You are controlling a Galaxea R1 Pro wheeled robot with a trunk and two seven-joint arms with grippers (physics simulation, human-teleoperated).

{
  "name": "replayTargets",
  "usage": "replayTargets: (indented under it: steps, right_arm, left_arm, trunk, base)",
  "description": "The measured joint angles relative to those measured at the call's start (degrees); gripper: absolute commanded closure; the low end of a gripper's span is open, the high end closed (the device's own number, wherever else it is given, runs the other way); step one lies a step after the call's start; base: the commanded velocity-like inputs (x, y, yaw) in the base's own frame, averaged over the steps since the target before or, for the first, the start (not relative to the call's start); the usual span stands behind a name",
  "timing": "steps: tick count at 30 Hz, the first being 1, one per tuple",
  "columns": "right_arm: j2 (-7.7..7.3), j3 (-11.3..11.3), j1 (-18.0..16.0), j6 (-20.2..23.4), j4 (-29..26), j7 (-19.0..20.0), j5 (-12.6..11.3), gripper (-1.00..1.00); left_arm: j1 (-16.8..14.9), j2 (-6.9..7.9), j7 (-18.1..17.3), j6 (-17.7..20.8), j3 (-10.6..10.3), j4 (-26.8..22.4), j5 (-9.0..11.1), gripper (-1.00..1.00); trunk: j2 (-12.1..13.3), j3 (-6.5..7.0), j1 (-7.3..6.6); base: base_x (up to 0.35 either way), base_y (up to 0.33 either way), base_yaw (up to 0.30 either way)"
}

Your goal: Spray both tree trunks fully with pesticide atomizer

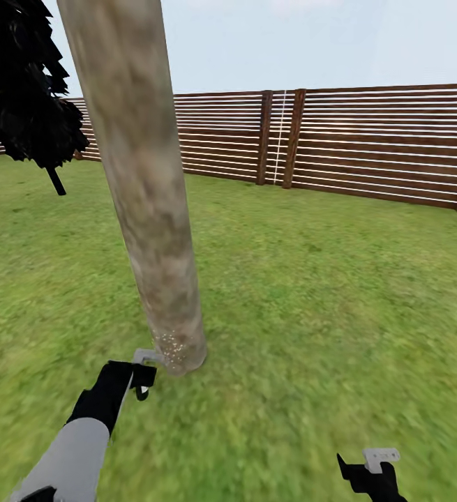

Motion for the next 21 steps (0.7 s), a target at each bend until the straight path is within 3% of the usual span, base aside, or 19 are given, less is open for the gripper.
replayTargets:
  steps: [2,5,7,10,12,14,16,19,21]
  right_arm:
    - [0.02,0.00,0.00,0.00,0.00,0.00,0.00,-1.00]
    - [0.03,0.00,0.00,0.01,0.00,0.00,0.00,-1.00]
    - [0.04,0.00,0.00,0.02,0.00,0.00,0.00,-1.00]
    - [0.00,0.00,0.00,0.01,0.00,0.00,0.00,-1.00]
    - [0.00,0.00,0.00,0.00,0.00,0.00,0.00,-1.00]
    - [0.04,0.00,0.00,0.00,0.00,0.00,0.00,-1.00]
    - [0.00,0.00,0.00,0.00,0.00,0.00,0.00,-1.00]
    - [0.00,0.00,0.00,0.00,0.00,0.00,0.02,-1.00]
    - [-0.02,0.00,0.00,0.00,0.00,0.00,0.04,-1.00]
  left_arm:
    - [0.19,0.44,-0.13,3.86,0.25,-6.61,0.21,1.00]
    - [0.49,-0.19,-0.18,4.61,-0.67,-7.44,0.60,1.00]
    - [0.41,-1.15,-0.19,4.73,-2.77,-7.22,0.78,1.00]
    - [0.26,-1.42,-0.18,5.61,-4.09,-7.45,0.36,1.00]
    - [-0.04,-0.87,-0.47,6.67,-3.93,-7.76,0.37,1.00]
    - [-0.29,0.33,-3.69,7.36,-3.83,-8.08,0.28,1.00]
    - [-1.33,2.48,-7.87,9.32,-3.89,-9.86,-0.07,1.00]
    - [-1.56,4.19,-8.77,10.04,-3.97,-12.29,-0.20,1.00]
    - [-1.27,4.08,-8.87,10.59,-4.52,-12.75,0.00,1.00]
  trunk:
    - [0.00,0.00,0.00]
    - [0.00,-0.01,0.00]
    - [0.00,-0.01,0.00]
    - [0.00,-0.01,0.00]
    - [0.00,-0.01,0.00]
    - [0.00,-0.01,0.00]
    - [0.00,0.00,0.00]
    - [0.00,-0.01,0.00]
    - [0.00,-0.01,0.00]
  base:
    - [0.000,0.000,0.000]
    - [0.000,0.000,0.000]
    - [0.000,0.000,0.000]
    - [0.000,0.000,0.000]
    - [0.000,0.000,0.000]
    - [0.000,0.000,0.000]
    - [0.000,0.000,0.000]
    - [0.000,0.000,0.000]
    - [0.000,0.000,0.000]
